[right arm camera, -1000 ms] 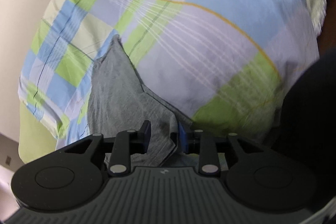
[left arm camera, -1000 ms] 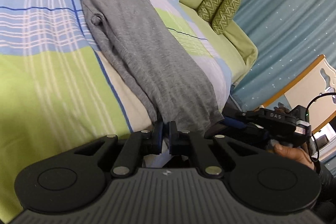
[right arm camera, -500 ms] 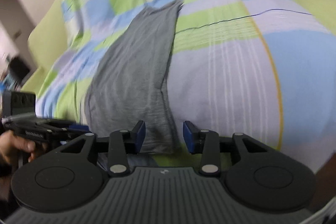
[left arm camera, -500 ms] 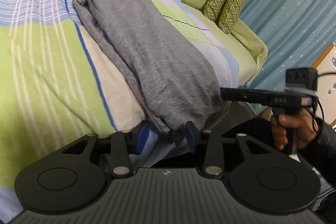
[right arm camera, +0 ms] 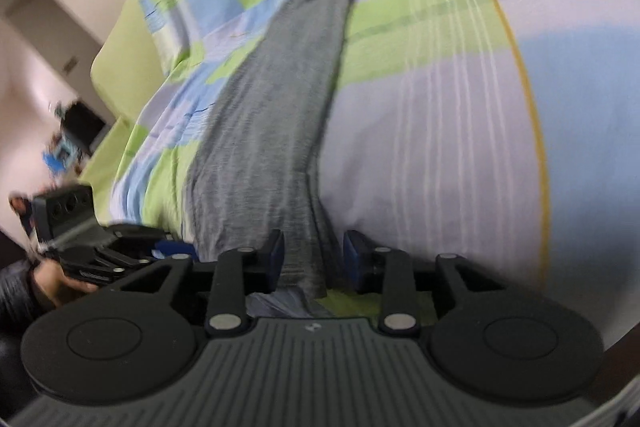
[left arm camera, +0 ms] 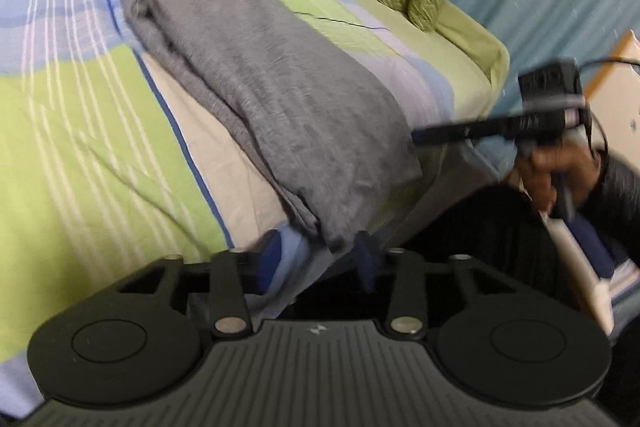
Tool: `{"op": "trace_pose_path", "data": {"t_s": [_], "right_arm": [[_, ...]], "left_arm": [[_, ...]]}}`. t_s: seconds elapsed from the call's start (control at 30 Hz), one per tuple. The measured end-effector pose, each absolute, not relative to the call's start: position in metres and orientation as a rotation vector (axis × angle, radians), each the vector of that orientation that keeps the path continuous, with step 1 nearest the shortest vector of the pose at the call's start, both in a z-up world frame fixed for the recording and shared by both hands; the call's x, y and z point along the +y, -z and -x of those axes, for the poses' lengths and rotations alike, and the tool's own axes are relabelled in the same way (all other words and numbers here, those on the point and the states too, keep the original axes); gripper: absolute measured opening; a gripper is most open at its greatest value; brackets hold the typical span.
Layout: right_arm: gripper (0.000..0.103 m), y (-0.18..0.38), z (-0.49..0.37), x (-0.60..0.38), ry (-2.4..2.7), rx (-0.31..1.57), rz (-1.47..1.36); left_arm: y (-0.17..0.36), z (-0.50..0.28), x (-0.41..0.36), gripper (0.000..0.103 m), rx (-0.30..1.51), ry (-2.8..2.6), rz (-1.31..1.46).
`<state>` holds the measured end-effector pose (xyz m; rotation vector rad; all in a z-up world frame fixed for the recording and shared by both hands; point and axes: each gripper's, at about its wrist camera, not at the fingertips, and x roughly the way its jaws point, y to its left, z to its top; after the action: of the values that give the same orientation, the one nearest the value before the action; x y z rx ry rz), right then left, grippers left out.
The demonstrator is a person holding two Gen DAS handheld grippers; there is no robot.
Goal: Fold clothes
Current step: 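Grasp the folded grey garment's end with the left gripper while the right gripper grasps it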
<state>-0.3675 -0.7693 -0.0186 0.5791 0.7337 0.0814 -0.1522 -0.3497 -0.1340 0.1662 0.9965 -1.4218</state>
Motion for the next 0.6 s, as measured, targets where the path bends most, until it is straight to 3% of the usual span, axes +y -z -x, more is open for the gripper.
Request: {"op": "trace_pose_path", "data": {"t_s": [0.1,0.17,0.2,0.27,0.37,0.47,0.6], "right_arm": [[0.033,0.003,0.374,-0.775,-0.081,0.714,-0.509],[0.033,-0.009,0.376,-0.773,-0.081,0.691,-0.404],[0.033,-0.017,0.377,-0.765,-0.089,0.674,-0.274],[0.034,-0.026,0.378,-0.747,-0.115,0.675,-0.022],[0.039,-0.026,0.378,-0.717,-0.179,0.692,0.427],[0.04,-0.014,0.378,-0.703,-0.243,0.696,0.705],[0.055,0.012,0.38,-0.69,-0.292,0.685,1.022]], "left_arm": [[0.119,0.162,-0.342,0.048,0.858,1.42,-0.275],[0.108,0.183,-0.344,0.048,0.643,1.394,-0.539],[0.108,0.191,-0.347,0.048,0.575,1.388,-0.621],[0.113,0.222,-0.353,0.048,0.265,1.358,-0.957],[0.134,0.246,-0.348,0.049,-0.107,1.364,-1.224],[0.163,0.255,-0.349,0.051,-0.358,1.353,-1.434],[0.19,0.257,-0.348,0.056,-0.596,1.323,-1.589]]}}
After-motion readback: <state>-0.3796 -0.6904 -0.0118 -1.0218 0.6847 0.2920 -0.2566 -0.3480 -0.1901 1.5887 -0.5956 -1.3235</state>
